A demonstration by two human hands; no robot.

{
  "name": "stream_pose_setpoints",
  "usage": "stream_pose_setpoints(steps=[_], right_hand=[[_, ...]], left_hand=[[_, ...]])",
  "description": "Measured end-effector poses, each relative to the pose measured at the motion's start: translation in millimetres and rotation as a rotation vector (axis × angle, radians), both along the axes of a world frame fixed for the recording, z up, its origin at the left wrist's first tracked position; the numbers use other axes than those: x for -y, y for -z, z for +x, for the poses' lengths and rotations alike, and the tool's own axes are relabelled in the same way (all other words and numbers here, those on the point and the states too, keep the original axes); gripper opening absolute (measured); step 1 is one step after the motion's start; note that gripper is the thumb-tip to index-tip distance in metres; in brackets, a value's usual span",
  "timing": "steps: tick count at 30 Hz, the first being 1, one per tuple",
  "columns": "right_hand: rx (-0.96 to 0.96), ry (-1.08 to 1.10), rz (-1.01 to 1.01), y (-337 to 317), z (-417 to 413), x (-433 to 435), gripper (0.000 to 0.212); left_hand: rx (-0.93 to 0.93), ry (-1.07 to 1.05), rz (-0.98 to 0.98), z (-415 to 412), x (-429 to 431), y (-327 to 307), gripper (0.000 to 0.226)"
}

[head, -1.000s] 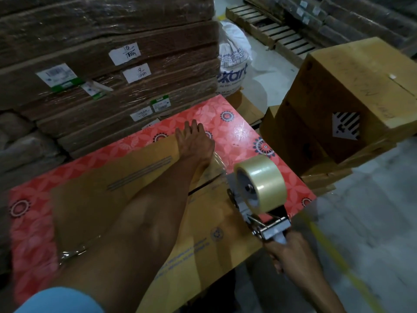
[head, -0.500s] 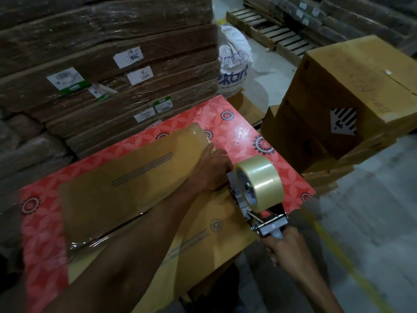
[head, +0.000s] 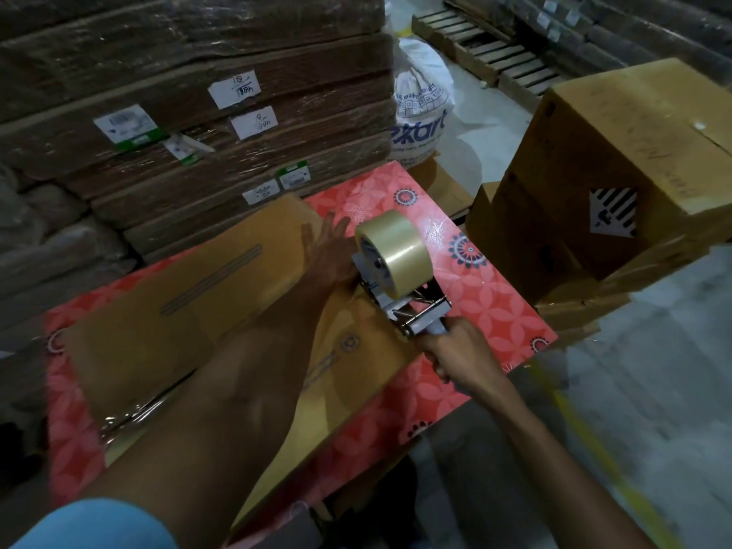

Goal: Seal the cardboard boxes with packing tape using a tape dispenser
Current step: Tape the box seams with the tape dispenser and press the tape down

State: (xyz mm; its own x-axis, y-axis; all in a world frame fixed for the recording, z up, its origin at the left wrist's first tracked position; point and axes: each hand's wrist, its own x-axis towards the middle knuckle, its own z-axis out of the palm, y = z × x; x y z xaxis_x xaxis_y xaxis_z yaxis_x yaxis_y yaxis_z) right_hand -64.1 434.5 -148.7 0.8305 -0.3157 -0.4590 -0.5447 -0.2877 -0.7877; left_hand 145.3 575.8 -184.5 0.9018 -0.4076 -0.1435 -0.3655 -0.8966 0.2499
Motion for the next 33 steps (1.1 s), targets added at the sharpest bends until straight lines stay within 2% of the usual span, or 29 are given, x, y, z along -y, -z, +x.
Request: stream_pose_setpoints(steps=[2,4,9,12,17,20,22,23,25,27,30,33], right_hand=[[-0.01,-0.006,-0.004,-3.2,-4.0,4.9,0.009],[-0.027,-0.02,-0.015,-7.1,-11.5,9.0,0.012],[-0.109,-0.03,-0.017,-11.0,-57.2,23.6,0.018],[-0.115,0.003,-0.043,-9.1,-73.2,28.2,0.031],[-0.104,0.003,-0.005,-8.9,-71.6,28.9,0.032],[-0.108,0.006,0.027,-4.7,-73.9,30.6,0.032],[-0.098,0.015,0.023,-2.7,-75.5,30.2,0.033],[-0.096,0.017,0.026,-2.0,-76.1,29.7,0.033],[-0.088,0.025,0.041,-2.2,-75.7,28.3,0.035],[-0.076,0.028,0.05,-4.3,-73.7,26.4,0.035],[-0.078,0.053,0.048,-3.5,-70.8,25.5,0.033],[-0.07,0.066,0.045,-2.3,-72.8,22.1,0.031]], left_hand=[[0.042,0.111,0.222,0.8,-1.8,0.5,0.064],[0.024,0.15,0.268,0.9,-2.1,5.5,0.062],[0.087,0.112,0.204,7.1,2.7,11.6,0.036],[0.08,0.088,0.206,5.1,4.3,13.2,0.039],[0.161,0.089,0.24,1.0,3.4,10.1,0.038],[0.256,0.168,0.066,-24.4,16.5,7.5,0.034],[0.188,0.326,-0.119,-46.2,19.7,7.8,0.032],[0.176,0.426,-0.106,-57.4,18.6,13.3,0.031],[0.297,0.556,0.018,-69.3,15.6,25.3,0.037],[0.234,0.566,0.09,-70.5,12.8,21.0,0.043],[0.164,0.566,0.119,-65.6,12.7,21.4,0.04],[0.147,0.555,0.132,-66.5,15.5,25.2,0.055]])
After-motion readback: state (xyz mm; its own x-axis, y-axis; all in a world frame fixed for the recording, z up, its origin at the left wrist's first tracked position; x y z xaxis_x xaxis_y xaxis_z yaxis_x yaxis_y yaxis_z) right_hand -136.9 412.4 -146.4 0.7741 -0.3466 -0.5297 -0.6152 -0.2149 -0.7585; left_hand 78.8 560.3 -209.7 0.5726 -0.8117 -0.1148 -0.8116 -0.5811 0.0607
